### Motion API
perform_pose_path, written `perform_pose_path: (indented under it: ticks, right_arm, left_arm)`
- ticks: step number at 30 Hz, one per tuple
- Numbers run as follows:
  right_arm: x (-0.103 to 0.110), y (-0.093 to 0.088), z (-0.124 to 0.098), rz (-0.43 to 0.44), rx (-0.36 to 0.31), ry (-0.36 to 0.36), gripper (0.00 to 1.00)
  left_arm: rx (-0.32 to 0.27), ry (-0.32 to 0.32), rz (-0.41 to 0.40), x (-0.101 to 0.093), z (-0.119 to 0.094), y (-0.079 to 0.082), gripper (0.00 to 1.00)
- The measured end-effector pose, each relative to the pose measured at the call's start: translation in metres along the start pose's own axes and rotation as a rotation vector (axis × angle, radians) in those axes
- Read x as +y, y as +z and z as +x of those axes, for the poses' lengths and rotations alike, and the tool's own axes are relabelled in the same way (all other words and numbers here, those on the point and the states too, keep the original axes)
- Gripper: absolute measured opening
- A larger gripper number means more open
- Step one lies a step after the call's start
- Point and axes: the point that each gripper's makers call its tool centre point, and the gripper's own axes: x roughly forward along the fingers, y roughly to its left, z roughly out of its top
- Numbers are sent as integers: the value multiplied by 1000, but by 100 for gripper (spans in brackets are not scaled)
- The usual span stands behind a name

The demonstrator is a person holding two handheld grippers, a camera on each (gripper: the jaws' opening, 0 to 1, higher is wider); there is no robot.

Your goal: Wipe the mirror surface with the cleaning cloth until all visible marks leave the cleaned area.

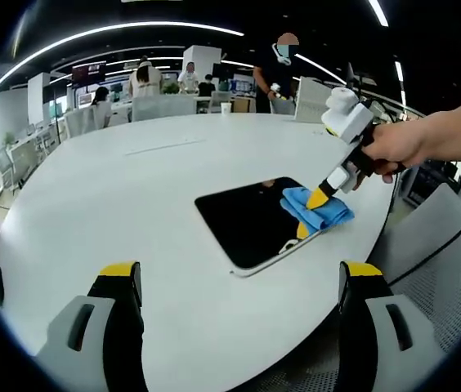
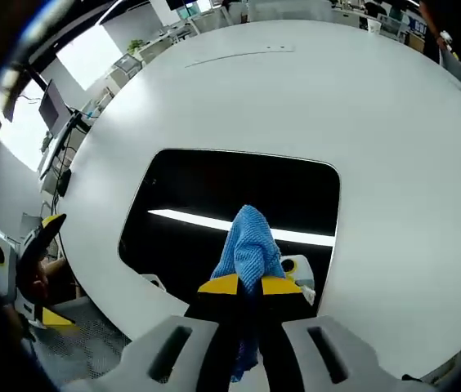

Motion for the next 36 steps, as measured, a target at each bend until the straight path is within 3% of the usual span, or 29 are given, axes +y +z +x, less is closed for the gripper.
perform_pose_path:
  ticks: [25,36]
  right_arm:
    - [12,-27,-10,-16,-11,14,1]
    - [13,-30,-11,-16,-12,20,1]
  left_arm:
    - [13,13,-10,4,1,-3,99]
    - [14,16,-14,4,0,-4,99]
